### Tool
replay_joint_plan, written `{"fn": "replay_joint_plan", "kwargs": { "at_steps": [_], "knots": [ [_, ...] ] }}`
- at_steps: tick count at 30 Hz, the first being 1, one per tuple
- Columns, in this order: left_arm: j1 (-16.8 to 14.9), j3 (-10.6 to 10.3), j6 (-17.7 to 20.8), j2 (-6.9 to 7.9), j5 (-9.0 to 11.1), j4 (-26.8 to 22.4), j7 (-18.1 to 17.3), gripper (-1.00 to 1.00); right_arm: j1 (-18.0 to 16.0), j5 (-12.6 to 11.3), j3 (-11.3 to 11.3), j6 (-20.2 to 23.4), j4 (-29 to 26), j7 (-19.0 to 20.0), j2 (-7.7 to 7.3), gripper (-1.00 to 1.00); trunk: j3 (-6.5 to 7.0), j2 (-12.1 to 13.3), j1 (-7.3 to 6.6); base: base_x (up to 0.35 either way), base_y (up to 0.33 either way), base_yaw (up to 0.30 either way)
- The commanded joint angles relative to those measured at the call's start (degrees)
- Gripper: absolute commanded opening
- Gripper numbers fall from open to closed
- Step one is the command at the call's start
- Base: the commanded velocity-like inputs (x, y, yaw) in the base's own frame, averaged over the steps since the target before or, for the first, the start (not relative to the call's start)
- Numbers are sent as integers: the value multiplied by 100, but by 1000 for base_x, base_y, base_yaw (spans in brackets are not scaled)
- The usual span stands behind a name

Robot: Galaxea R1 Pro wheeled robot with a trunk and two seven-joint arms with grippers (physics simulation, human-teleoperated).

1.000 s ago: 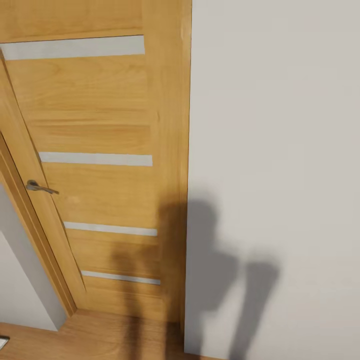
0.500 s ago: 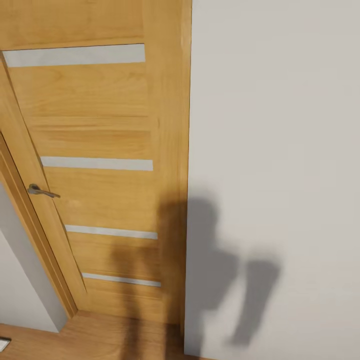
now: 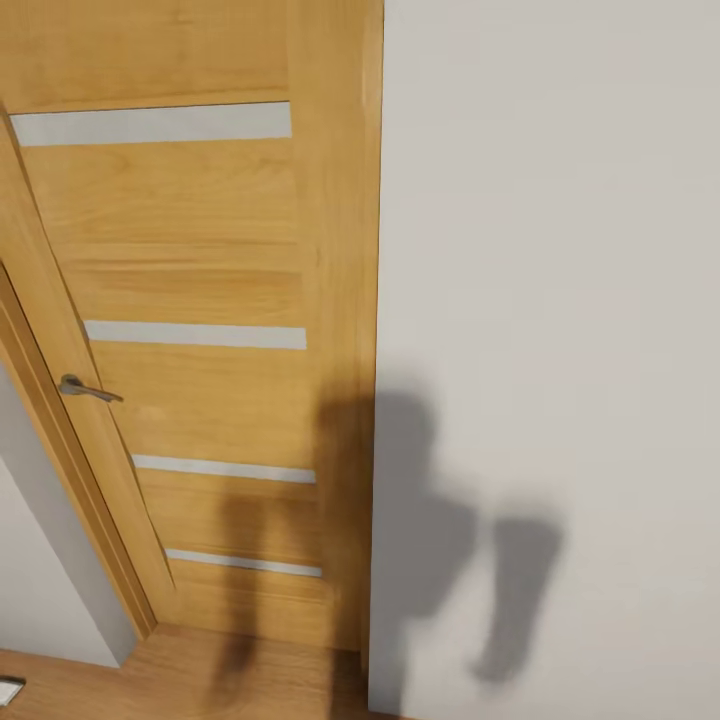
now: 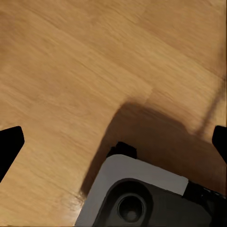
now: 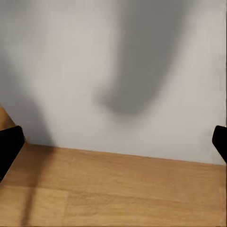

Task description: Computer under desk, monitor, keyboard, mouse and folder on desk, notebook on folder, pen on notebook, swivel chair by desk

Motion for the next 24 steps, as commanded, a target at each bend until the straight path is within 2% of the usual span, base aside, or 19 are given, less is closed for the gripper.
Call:
{"fn": "replay_joint_plan", "kwargs": {
  "at_steps": [1, 5, 10, 15, 24],
  "knots": [
    [4, -2, -7, 16, 118, -13, -1, 100, -3, 7, 9, -55, 1, -37, -24, 100, -6, -4, 0, 0, 0, 0],
    [4, -4, -14, 20, 263, -19, -4, 100, -3, 7, 3, -433, 5, -294, -78, 100, -6, -4, 0, 0, 0, 0],
    [5, -4, -16, 8, 301, -21, -5, 100, -3, 7, 11, -969, 49, -763, -78, 100, 12, 36, -22, 0, 0, 0],
    [6, -4, -16, 21, 301, -22, -5, 100, -3, 1, 21, -1059, 75, -892, -74, 100, 102, 237, -131, 0, 0, 0],
    [6, 0, -97, 82, 312, -22, 0, 100, -3, -3, 27, -1078, 263, -901, -68, 100, 264, 598, -329, 0, 0, 0]
  ]
}}
